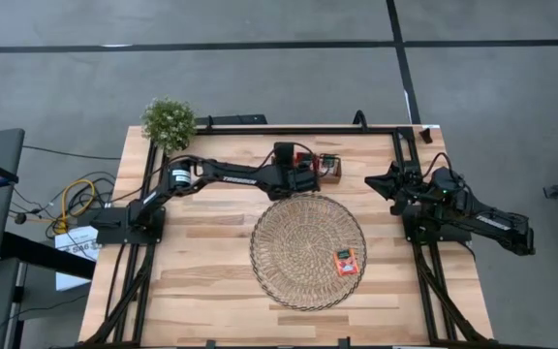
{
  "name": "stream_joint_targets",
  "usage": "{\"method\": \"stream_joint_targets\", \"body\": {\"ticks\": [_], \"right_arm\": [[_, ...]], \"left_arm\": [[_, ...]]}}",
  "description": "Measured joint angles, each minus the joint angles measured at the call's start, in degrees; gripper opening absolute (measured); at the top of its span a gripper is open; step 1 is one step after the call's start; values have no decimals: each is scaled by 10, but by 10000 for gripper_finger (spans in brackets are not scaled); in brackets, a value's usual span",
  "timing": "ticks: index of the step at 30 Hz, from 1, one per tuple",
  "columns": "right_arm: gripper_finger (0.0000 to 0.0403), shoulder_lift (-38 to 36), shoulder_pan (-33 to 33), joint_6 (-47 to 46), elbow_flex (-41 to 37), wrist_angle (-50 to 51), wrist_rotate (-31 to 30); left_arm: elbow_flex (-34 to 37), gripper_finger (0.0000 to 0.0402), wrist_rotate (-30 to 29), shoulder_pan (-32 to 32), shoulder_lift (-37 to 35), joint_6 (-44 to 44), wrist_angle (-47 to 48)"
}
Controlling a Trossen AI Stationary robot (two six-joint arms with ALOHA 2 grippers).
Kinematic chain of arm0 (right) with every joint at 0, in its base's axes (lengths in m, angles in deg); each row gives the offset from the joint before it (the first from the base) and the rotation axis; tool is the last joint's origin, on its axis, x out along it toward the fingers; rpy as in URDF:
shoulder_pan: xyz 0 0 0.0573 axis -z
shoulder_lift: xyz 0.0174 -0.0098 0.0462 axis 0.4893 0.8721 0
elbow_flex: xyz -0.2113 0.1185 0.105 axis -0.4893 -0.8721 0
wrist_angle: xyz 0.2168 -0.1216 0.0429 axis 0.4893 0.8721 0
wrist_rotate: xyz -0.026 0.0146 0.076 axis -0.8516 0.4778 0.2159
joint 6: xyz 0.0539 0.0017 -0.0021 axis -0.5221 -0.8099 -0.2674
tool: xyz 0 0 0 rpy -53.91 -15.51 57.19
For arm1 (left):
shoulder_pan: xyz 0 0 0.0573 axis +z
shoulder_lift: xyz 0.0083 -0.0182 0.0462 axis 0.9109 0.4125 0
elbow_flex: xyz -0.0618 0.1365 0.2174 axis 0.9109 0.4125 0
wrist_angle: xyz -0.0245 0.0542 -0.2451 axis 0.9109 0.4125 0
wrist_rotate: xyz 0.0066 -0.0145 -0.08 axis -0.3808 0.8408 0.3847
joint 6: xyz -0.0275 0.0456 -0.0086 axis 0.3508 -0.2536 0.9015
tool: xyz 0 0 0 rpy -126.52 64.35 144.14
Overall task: Pick & Place Tea
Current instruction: Put the top orange tea bag into the left section of the wooden organizer
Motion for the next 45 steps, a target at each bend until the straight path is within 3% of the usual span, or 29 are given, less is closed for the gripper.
{"method": "stream_joint_targets", "body": {"ticks": [11,45], "right_arm": [[33,0,0,-1,0,0,-1],[33,0,0,-1,0,0,-1]], "left_arm": [[0,0,23,1,0,-47,-24],[0,0,73,15,0,-18,14]]}}
